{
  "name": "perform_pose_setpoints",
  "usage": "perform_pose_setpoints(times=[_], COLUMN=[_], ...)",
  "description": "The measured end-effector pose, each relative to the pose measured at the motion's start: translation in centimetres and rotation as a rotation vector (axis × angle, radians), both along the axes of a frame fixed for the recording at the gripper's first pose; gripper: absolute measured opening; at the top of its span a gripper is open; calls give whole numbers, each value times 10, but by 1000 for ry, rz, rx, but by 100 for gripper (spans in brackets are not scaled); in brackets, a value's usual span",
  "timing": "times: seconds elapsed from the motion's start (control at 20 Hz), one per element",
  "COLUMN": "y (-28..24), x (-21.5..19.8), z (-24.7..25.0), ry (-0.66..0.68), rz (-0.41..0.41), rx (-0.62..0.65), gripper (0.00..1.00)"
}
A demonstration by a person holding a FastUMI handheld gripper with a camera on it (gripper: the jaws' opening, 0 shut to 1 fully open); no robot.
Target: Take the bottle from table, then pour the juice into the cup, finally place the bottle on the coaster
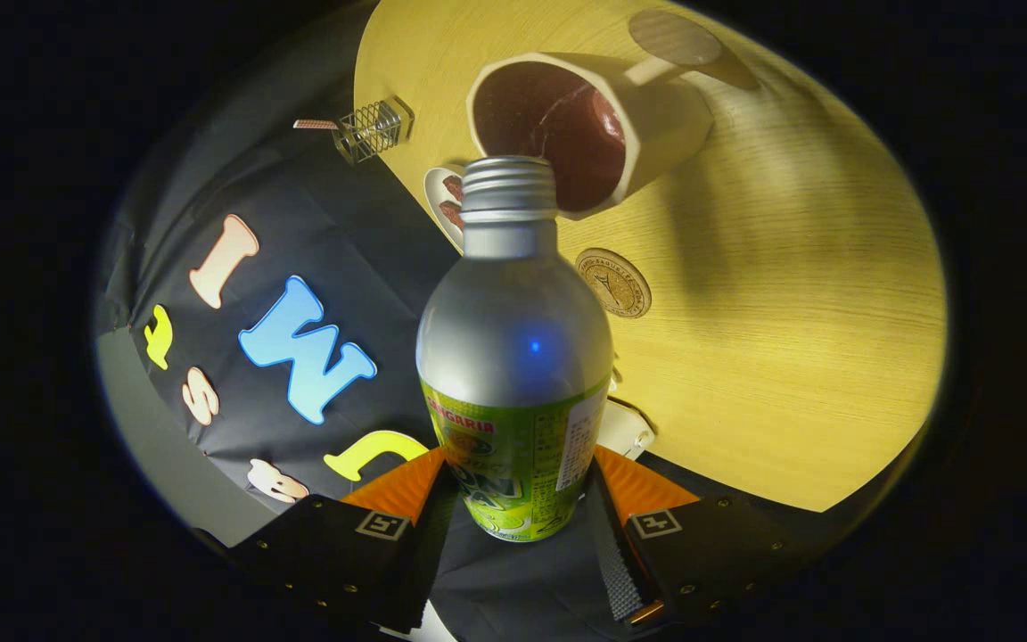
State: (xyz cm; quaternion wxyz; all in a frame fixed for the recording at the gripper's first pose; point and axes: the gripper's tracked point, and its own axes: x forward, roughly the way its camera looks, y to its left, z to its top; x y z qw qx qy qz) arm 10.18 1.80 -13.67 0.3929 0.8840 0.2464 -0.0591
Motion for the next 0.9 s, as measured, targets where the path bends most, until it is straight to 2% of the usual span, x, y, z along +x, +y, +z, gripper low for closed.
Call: perform_pose_setpoints(times=[0.9], y=[-1], x=[-4], z=[24], ry=[-18], rz=[3], rx=[95], gripper=[75])
